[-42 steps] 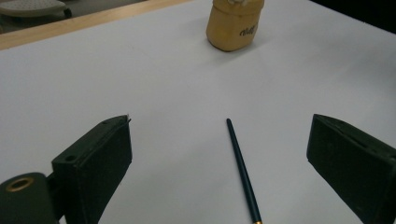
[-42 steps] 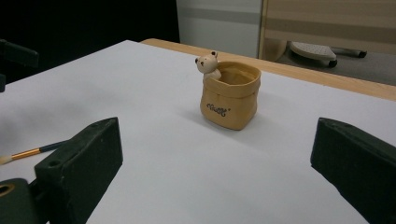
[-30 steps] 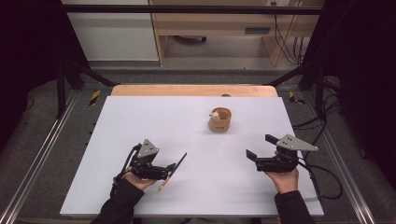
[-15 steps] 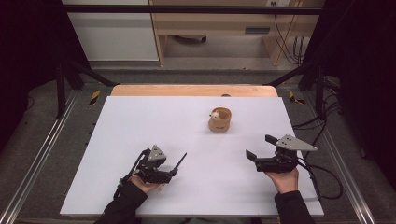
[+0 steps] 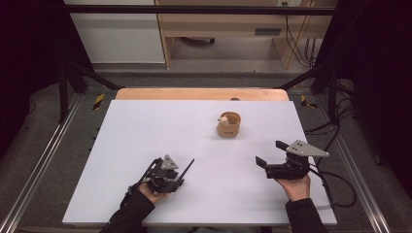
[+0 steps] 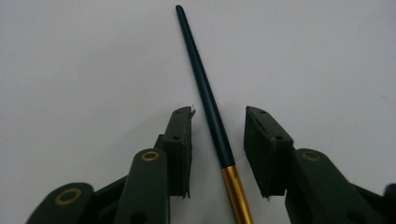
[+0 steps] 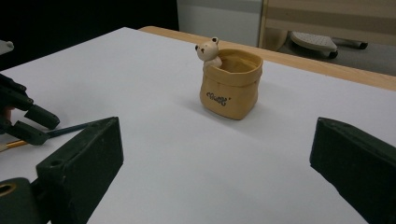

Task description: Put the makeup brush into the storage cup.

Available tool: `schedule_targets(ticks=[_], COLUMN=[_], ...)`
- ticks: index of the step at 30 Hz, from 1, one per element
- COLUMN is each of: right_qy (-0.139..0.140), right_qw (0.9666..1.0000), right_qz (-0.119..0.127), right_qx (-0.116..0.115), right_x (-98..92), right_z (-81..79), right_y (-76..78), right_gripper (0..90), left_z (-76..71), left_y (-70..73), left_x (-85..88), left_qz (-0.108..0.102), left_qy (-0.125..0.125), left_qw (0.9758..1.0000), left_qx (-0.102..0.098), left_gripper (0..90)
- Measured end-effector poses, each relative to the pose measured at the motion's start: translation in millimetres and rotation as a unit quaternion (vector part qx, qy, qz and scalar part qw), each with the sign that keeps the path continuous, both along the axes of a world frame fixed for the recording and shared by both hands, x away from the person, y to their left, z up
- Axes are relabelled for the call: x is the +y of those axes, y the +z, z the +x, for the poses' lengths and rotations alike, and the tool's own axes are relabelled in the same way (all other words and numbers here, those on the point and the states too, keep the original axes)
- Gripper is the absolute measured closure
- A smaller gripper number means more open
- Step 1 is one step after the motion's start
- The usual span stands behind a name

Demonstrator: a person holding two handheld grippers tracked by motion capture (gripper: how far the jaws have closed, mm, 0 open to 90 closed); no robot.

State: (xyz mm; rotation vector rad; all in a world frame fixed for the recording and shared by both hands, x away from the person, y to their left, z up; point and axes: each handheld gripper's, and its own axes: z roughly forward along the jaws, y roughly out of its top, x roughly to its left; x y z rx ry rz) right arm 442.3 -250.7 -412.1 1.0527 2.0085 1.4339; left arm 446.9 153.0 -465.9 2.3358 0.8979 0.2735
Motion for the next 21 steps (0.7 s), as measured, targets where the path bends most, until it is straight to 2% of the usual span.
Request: schedule_targets(ticks=[10,21], right_qy=[0.000,0.001], right_qw=[1.0000,1.0000], right_qz=[-0.001,-0.004], right_qx=[0.004,0.005], right_x=[0.8,1.3], right_z=[0.4,1.1], right_y=[-0.6,-1.5], right_gripper=[3.0,3.0], left_z=[-1.1,-1.0], left_y=[1.2,1.8], left_x=[-1.4,-1.5], left_qz=[0.011,0.019], left_qy=[0.002,-0.002], left_qw=[0.9999,0.9998], left_qx=[0.000,-0.001], left_gripper=[75.6,81.9])
